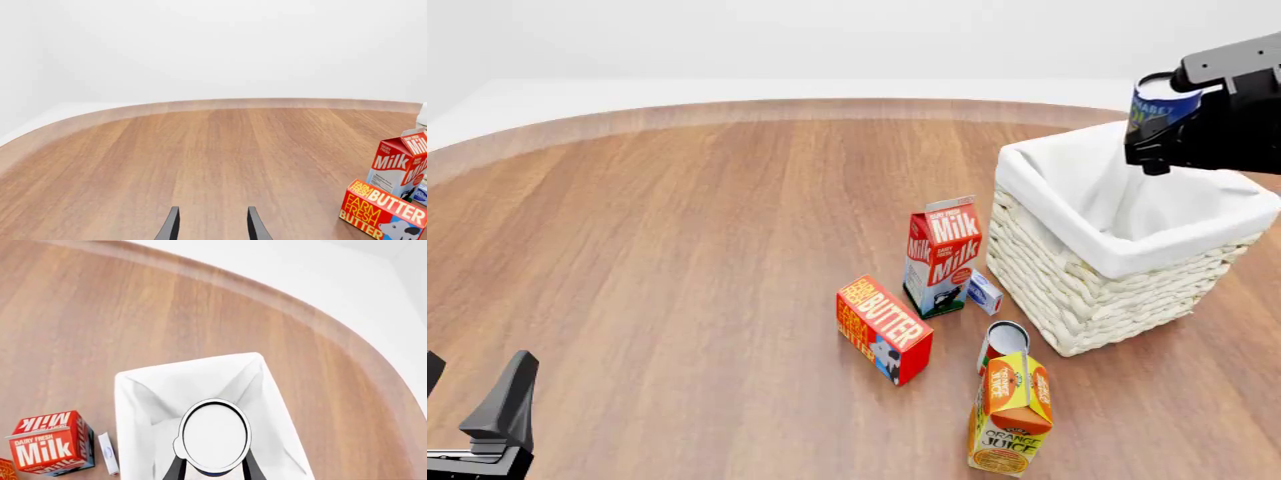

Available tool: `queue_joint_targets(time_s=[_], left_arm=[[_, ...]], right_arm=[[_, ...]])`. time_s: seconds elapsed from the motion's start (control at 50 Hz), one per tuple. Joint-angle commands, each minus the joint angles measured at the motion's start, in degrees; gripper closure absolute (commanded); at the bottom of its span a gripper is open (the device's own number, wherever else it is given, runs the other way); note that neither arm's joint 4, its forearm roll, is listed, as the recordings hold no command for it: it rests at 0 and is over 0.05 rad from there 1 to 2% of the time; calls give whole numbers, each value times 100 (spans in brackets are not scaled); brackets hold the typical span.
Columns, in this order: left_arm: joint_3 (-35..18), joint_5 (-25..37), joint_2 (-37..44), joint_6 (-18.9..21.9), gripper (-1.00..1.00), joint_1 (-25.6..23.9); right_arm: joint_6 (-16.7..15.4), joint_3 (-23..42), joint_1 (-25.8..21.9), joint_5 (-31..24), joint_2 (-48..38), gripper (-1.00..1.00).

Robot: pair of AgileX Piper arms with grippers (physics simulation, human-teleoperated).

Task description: Pick up the alphabet soup, and put it in the basket.

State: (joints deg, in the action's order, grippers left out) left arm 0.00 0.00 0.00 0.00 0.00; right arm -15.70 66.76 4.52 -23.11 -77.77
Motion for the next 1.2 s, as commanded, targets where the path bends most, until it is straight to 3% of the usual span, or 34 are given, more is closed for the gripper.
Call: queue_joint_targets(time_s=[0.02,0.64,1.2], left_arm=[[0,0,0,0,-100,0],[0,0,0,0,-100,0],[0,0,0,0,-100,0]], right_arm=[[83,194,17,-29,-213,100],[75,425,30,-3,-862,100],[93,231,155,107,-1281,100]])
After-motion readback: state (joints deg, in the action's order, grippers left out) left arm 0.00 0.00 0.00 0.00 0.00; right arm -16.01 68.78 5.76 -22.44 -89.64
